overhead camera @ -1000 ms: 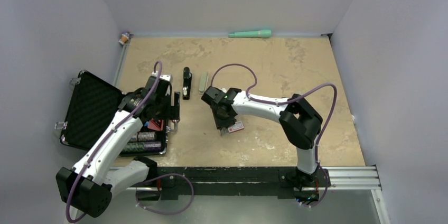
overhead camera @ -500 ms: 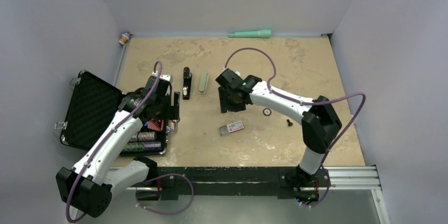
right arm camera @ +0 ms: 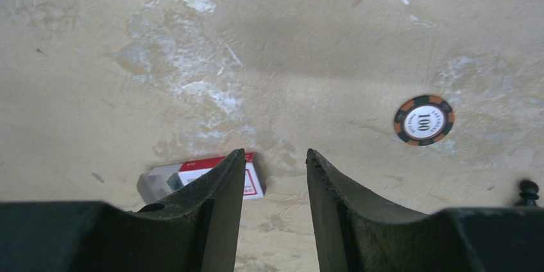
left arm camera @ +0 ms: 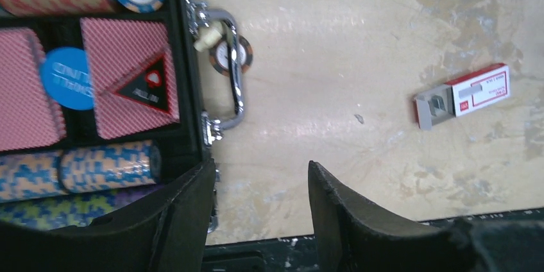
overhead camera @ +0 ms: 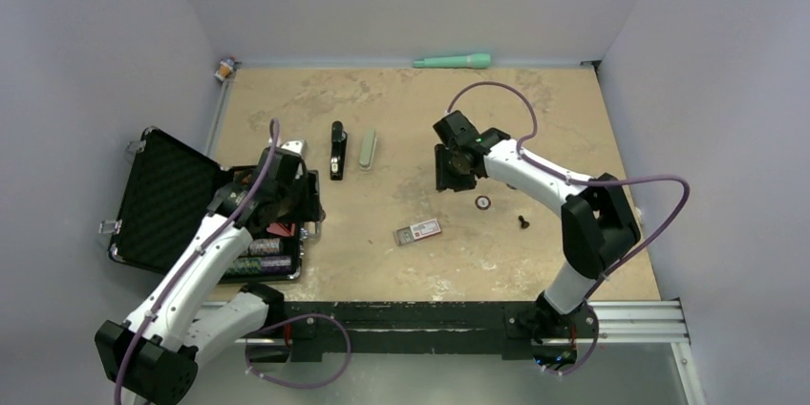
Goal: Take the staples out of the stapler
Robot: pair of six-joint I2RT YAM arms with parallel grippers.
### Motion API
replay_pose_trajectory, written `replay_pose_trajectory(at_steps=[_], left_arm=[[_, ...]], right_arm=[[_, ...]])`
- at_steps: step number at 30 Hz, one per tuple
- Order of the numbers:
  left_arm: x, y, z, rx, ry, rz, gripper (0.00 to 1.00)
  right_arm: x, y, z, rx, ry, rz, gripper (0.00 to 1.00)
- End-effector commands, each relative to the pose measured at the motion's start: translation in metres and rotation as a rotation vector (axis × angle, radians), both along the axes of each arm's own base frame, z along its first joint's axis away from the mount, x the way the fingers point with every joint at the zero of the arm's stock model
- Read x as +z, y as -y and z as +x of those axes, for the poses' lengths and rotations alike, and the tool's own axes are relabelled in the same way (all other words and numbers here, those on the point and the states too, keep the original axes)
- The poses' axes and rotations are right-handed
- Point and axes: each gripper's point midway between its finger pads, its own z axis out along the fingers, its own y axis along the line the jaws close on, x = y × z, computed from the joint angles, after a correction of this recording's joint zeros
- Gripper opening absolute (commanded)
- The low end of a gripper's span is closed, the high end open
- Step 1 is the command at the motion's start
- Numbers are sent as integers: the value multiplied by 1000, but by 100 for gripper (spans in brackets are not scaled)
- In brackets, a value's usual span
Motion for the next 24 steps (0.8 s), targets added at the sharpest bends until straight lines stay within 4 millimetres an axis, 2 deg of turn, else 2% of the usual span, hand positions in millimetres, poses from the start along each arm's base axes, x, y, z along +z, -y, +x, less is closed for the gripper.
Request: replay_pose_trajectory(at_steps=[1,6,12,16,24], left_arm=[[-23,35,-13,15,-79,-191,57],[-51,64,-21,-1,-161,-230,51],[-80,88,-23,-12,-237,-205,40],[-87,103,-21,-23,-257,-236,39],[-102,122,-11,-59,-312,-245,33]], right_arm=[[4,10,14,26,54,-12,43],[-14,17,12,27,24,-46,38],[-36,22,1,25,-7,-52,35],[-46,23,-6,28,-27,-47,34],[-52,25,-15,45,-48,-40,29]])
